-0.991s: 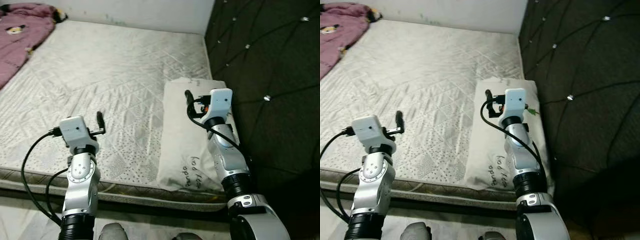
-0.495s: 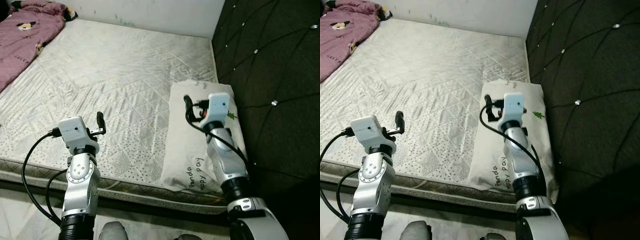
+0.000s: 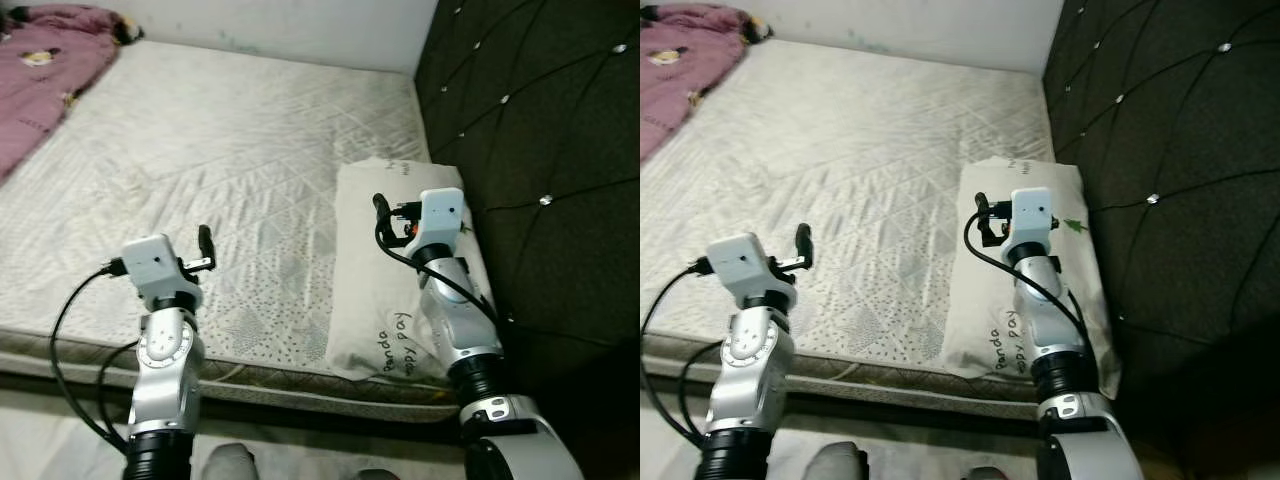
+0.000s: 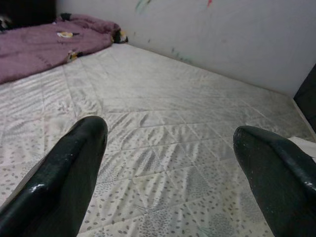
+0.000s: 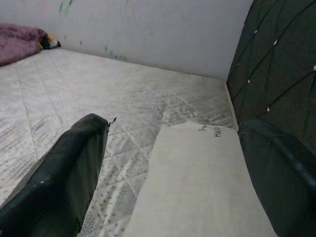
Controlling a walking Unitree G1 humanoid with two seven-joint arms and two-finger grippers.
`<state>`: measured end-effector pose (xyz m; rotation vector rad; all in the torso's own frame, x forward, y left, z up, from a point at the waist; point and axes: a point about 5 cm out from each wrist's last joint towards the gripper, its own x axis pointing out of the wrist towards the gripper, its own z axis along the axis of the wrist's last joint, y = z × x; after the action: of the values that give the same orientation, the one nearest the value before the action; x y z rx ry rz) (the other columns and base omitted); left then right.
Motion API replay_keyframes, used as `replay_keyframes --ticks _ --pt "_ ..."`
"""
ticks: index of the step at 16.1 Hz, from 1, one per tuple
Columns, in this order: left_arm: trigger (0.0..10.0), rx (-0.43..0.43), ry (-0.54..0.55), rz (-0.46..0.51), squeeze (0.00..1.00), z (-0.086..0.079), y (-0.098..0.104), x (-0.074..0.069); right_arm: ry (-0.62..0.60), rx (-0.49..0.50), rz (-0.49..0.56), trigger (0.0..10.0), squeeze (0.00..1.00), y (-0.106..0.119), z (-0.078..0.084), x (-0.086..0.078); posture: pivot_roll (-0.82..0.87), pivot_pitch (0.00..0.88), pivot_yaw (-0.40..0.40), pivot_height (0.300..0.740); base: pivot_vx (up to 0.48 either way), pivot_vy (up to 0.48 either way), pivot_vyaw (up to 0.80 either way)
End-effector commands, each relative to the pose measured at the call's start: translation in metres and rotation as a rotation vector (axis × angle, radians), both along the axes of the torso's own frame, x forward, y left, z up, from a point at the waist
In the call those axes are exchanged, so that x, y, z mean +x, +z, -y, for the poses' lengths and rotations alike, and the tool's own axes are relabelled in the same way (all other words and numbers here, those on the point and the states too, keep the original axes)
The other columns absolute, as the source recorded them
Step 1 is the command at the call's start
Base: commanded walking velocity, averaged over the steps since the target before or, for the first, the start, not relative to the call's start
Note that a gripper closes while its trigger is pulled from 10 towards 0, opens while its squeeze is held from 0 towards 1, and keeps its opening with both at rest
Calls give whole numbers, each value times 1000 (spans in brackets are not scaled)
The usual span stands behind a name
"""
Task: Clean up the room
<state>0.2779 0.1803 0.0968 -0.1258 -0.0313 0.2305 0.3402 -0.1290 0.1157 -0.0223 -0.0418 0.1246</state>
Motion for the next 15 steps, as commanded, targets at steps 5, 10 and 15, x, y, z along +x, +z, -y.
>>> replay_keyframes --ticks 5,10,15 --pt "10000 -5 -16 -5 0 5 0 0 1 -22 -13 10000 0 -1 4 1 -11 0 -69 740 0 443 -505" --pt "10000 -14 -3 -14 0 5 -2 -1 11 -33 -22 10000 0 -2 4 1 -12 0 -79 740 0 463 0" --pt "10000 -14 9 -22 0 3 -2 0 13 -35 -26 10000 0 -2 3 3 -12 0 -77 740 0 480 0"
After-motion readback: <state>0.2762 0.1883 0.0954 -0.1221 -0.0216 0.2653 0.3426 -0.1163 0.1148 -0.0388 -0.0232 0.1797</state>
